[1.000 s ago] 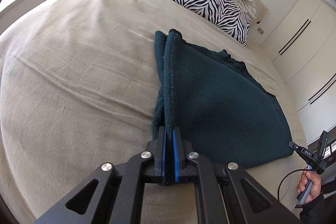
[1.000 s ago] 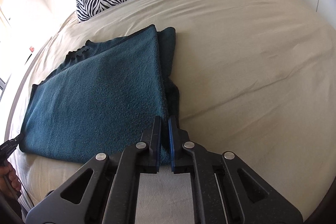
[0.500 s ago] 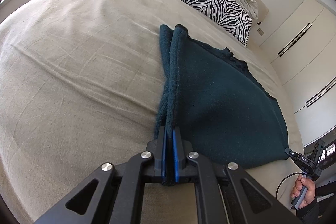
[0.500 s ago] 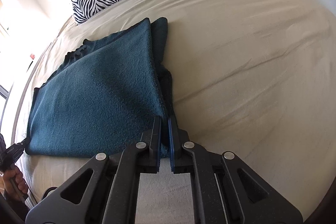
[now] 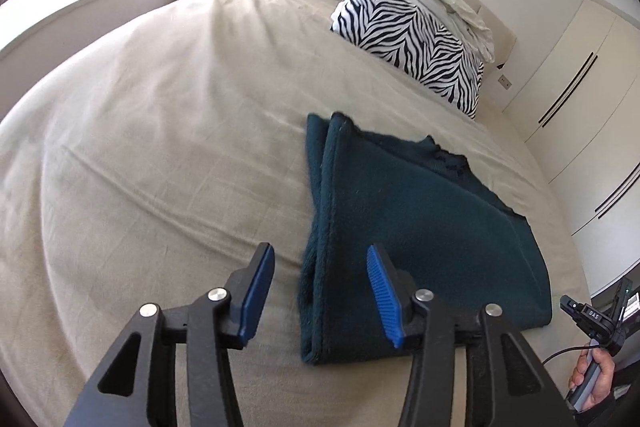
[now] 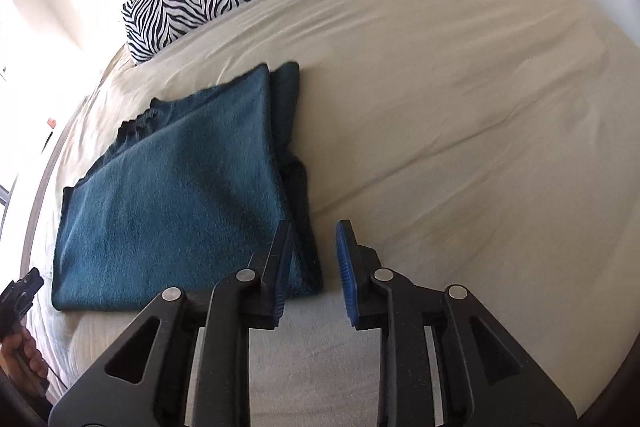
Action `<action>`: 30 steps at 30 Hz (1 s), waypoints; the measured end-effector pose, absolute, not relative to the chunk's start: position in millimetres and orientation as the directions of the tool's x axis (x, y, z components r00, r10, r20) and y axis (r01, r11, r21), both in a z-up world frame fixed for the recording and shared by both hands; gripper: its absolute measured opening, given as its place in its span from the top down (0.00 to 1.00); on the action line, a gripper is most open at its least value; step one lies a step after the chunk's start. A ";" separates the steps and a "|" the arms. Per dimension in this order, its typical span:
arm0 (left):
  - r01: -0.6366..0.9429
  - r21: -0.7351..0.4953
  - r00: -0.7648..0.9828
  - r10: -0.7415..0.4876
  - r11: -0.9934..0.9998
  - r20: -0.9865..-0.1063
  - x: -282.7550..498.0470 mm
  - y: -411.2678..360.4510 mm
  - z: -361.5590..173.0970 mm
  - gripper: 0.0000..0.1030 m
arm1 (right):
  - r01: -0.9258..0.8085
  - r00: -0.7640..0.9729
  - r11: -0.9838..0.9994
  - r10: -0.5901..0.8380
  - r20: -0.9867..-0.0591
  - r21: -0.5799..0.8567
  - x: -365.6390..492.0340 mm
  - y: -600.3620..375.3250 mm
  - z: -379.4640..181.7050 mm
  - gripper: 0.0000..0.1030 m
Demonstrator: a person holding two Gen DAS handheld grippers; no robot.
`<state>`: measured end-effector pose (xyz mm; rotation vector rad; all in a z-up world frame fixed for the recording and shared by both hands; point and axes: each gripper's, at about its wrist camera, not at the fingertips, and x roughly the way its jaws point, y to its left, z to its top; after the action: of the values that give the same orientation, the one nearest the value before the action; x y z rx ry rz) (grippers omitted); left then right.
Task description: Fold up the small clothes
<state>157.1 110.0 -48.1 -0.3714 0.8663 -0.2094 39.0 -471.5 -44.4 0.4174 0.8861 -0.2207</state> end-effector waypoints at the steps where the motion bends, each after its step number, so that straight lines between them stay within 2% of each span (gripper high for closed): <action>1: 0.050 -0.397 0.638 -0.335 0.916 -0.693 162.7 104.2 -43.4 0.41 | 0.324 0.637 0.899 0.022 -0.771 0.293 48.3 -465.7 -38.1 0.79; 7: 0.135 -0.344 0.595 -0.354 0.929 -0.721 225.8 47.1 -53.7 0.40 | 0.100 0.630 0.847 0.352 -0.692 0.522 149.9 -397.8 -39.3 0.78; 8: 0.151 -0.332 0.591 -0.354 0.931 -0.725 237.0 37.5 -56.1 0.40 | 0.104 0.608 0.844 0.364 -0.705 0.526 169.1 -383.0 -44.9 0.75; 11: 0.167 -0.270 0.579 -0.316 0.948 -0.752 269.7 14.3 -64.6 0.40 | 0.066 0.568 0.777 0.486 -0.664 0.626 217.1 -343.5 -66.7 0.54; 14: 0.151 -0.227 0.581 -0.272 0.962 -0.767 293.7 8.2 -74.7 0.40 | 0.089 0.535 0.703 0.564 -0.629 0.706 251.8 -317.8 -90.5 0.53; 17: 0.127 -0.214 0.564 -0.249 0.968 -0.787 305.3 14.5 -90.8 0.40 | 0.114 0.530 0.691 0.566 -0.632 0.714 272.4 -310.8 -110.0 0.53; 22: 0.169 -0.223 0.593 -0.280 0.960 -0.755 296.7 21.6 -101.2 0.40 | 0.112 0.606 0.596 0.593 -0.530 0.795 272.7 -347.1 -124.5 0.64; 24: 0.178 -0.224 0.597 -0.286 0.958 -0.750 296.7 21.1 -102.6 0.38 | 0.127 0.644 0.571 0.575 -0.506 0.811 266.9 -373.0 -129.5 0.70; 25: 0.178 -0.229 0.597 -0.291 0.957 -0.748 297.0 21.7 -102.7 0.38 | 0.136 0.666 0.552 0.564 -0.489 0.823 262.8 -386.9 -130.8 0.71; 27: 0.183 -0.237 0.596 -0.299 0.954 -0.745 298.1 21.8 -103.0 0.35 | 0.197 0.709 0.562 0.484 -0.512 0.803 250.8 -417.3 -131.8 0.71; 30: 0.191 -0.219 0.602 -0.291 0.957 -0.744 298.2 17.7 -104.2 0.33 | 0.237 0.768 0.503 0.427 -0.478 0.831 229.8 -457.1 -134.7 0.71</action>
<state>298.2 17.7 -104.2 -0.1211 0.8826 -0.2799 229.8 -457.1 -134.7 1.0616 0.7200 0.1270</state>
